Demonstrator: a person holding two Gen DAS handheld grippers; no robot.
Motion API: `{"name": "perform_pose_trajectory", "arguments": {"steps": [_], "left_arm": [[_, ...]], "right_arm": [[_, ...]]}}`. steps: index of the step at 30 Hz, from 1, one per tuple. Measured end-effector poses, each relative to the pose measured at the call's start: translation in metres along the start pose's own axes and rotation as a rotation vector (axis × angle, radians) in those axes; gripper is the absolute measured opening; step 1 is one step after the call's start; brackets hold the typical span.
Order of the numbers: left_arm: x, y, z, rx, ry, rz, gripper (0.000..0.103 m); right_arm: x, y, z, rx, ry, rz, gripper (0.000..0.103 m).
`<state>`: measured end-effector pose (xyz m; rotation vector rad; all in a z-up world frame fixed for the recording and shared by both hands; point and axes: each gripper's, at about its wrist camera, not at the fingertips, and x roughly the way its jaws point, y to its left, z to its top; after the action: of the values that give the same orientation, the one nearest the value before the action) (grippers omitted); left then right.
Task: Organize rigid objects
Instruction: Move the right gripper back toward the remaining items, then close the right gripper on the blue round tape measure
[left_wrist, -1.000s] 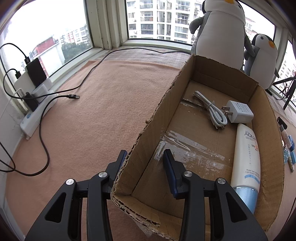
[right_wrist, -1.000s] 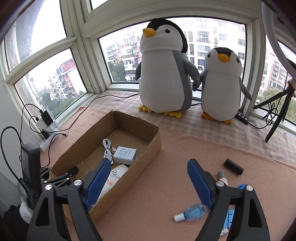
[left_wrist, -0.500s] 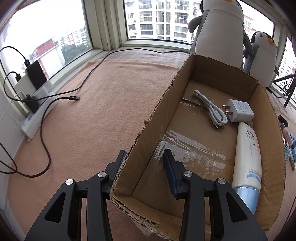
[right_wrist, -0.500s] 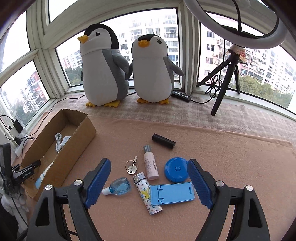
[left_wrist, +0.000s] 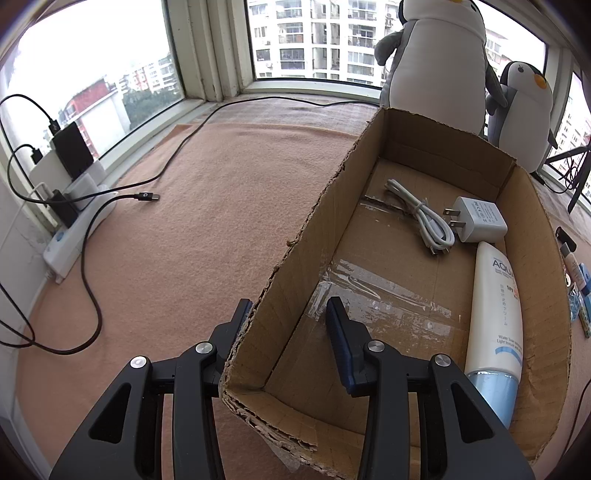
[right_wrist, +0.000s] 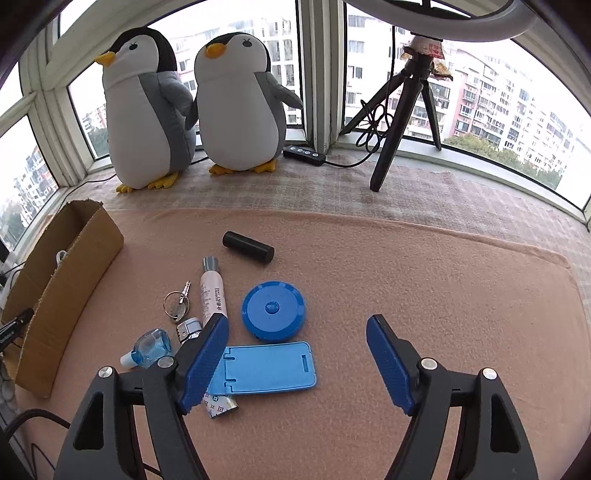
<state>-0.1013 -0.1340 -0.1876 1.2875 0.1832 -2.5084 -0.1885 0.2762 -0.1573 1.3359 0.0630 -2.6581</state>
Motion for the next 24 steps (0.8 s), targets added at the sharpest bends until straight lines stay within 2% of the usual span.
{"name": "perform_pose_trajectory", "arguments": {"steps": [7, 11, 21, 24], "left_arm": [[0.0, 0.0, 0.0, 0.0, 0.0, 0.0, 0.039], [0.0, 0.0, 0.0, 0.001, 0.0, 0.0, 0.039], [0.0, -0.001, 0.0, 0.0, 0.0, 0.0, 0.039], [0.0, -0.001, 0.0, 0.001, 0.0, 0.001, 0.039]], "right_arm": [[0.016, 0.008, -0.002, -0.04, 0.035, 0.002, 0.072], [0.027, 0.012, 0.0, -0.059, 0.06, -0.002, 0.066], [0.045, 0.019, 0.003, -0.108, 0.107, -0.006, 0.063], [0.05, 0.024, 0.004, -0.127, 0.13, -0.007, 0.055]]}}
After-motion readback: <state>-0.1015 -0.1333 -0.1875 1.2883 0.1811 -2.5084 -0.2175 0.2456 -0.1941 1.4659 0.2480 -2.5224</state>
